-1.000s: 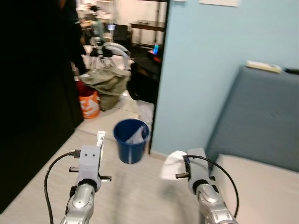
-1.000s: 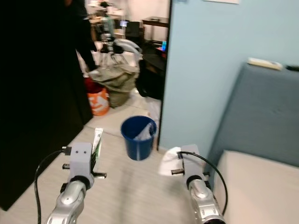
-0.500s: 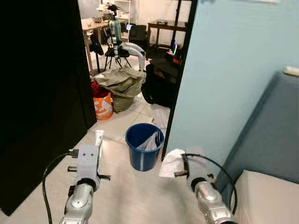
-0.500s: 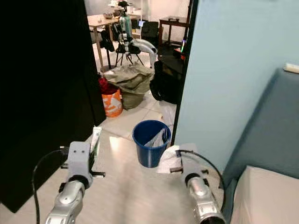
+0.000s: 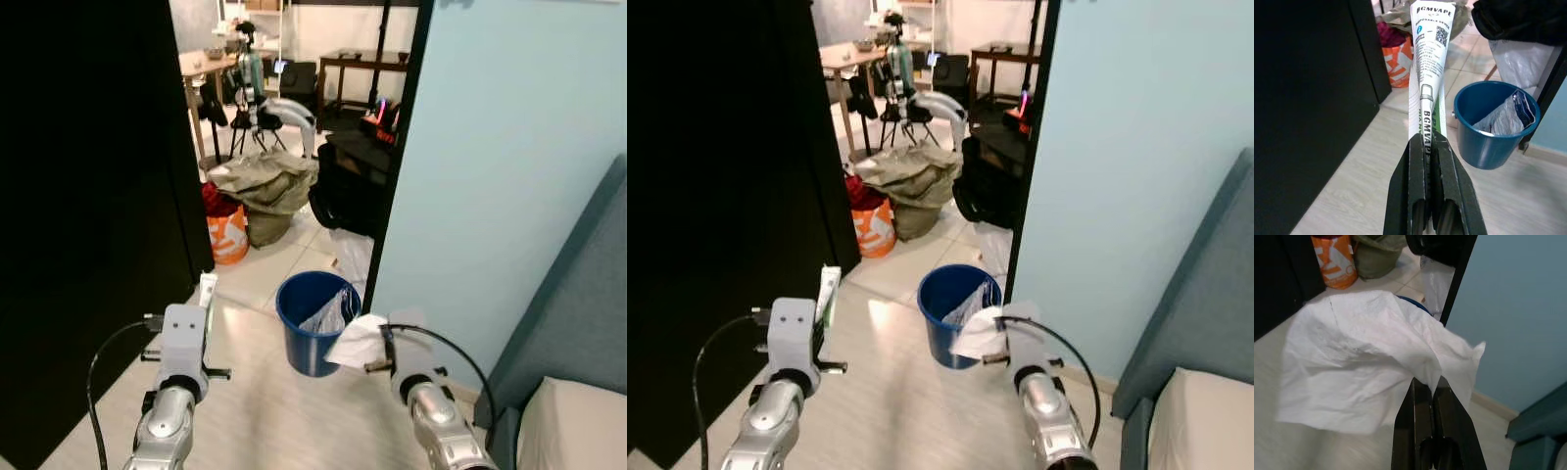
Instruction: Clean up the room
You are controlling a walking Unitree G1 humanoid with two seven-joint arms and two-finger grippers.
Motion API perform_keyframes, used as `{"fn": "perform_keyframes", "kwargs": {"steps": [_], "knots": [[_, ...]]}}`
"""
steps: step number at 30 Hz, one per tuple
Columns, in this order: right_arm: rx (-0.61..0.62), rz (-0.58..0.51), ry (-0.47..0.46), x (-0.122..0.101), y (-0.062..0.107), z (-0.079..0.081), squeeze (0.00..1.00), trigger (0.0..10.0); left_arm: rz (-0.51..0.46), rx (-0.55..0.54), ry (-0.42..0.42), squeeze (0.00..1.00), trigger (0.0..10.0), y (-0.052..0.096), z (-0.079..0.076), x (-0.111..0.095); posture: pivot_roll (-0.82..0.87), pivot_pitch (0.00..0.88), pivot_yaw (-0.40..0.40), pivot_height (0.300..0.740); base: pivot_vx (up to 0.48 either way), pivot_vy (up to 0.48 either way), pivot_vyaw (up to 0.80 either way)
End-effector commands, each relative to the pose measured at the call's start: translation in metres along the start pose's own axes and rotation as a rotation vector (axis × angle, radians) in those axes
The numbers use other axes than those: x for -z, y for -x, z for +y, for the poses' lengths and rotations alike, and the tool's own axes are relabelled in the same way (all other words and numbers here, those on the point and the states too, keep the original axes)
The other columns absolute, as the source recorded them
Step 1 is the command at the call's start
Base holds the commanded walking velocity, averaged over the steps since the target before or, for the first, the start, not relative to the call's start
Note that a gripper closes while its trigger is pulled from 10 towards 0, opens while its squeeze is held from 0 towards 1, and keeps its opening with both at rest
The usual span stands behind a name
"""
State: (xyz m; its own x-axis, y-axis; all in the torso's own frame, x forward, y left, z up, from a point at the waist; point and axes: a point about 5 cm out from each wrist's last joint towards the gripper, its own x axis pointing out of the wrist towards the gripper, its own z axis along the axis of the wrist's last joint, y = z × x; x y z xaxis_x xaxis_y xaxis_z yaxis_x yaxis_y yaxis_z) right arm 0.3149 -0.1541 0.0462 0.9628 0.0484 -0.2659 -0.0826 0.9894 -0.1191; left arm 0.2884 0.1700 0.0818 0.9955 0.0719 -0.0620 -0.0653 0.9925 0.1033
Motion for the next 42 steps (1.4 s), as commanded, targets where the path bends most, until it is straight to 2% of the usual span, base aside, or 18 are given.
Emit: {"fn": "perform_keyframes", "kwargs": {"steps": [1, 37, 42], "knots": [[-0.010, 0.007, -0.013, 0.0023, 0.0007, 0.0054, 0.00, 10.0, 0.024, -0.001, -0.008, 0.00, 10.0, 0.0000, 0.0034, 0.0041, 0.03, 0.046, -0.014, 0.694, 0.300, 0.000, 0.00], [0.005, 0.011, -0.030, 0.0039, 0.0025, 0.0044, 0.00, 10.0, 0.022, 0.015, 0.004, 0.00, 10.0, -0.0015, 0.0012, 0.0025, 0.03, 0.042, -0.019, 0.694, 0.301, 0.000, 0.00], [0.003, 0.009, -0.026, 0.0035, 0.0024, 0.0043, 0.00, 10.0, 0.014, 0.017, -0.003, 0.00, 10.0, -0.0018, 0.0001, 0.0015, 0.03, 0.038, -0.022, 0.694, 0.100, 0.000, 0.00]]}}
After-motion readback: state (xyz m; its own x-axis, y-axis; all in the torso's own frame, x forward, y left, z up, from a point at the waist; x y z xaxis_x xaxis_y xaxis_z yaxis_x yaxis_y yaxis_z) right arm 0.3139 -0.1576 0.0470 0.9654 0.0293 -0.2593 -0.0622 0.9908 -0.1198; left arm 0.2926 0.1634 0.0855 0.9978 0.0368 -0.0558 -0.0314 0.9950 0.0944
